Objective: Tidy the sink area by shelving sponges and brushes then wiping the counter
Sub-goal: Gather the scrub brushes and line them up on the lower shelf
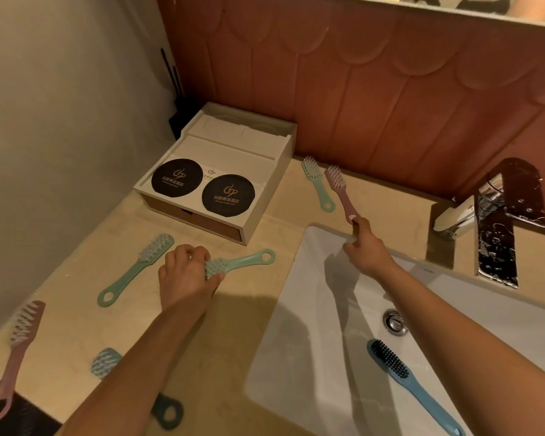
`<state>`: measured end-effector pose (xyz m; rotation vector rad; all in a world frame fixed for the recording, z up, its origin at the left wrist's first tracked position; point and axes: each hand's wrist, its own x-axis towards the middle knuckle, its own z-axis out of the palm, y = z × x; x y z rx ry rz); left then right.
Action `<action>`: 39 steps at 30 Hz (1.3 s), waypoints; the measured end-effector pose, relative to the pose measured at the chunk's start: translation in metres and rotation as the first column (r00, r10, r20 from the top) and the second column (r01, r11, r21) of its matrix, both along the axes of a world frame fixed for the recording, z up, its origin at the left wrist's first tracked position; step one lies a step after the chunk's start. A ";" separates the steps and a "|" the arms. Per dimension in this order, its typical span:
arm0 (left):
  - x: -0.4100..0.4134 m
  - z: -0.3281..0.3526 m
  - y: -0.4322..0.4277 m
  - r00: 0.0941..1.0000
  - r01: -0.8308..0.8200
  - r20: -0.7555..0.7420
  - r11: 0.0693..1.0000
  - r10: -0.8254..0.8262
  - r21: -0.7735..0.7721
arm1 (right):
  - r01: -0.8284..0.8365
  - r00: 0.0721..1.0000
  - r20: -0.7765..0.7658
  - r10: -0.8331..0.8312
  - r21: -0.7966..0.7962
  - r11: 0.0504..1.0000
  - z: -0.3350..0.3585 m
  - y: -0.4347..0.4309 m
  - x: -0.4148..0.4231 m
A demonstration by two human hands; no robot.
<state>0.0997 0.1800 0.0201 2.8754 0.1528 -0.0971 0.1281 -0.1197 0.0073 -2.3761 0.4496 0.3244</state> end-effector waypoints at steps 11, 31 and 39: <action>-0.009 0.028 -0.009 0.989 -0.066 -0.147 0.892 0.000 -0.446 | 0.327 0.834 0.364 -0.414 0.278 0.903 -0.004 0.014 -0.019; -0.067 0.045 -0.108 0.909 -0.408 -0.407 0.002 -0.088 -0.913 | 0.341 0.698 0.159 -0.698 0.783 0.520 0.041 0.007 -0.172; -0.088 0.046 -0.168 0.826 -0.551 -0.514 -0.137 -0.232 -0.823 | 0.350 0.763 0.097 -0.639 0.769 0.535 0.040 -0.027 -0.217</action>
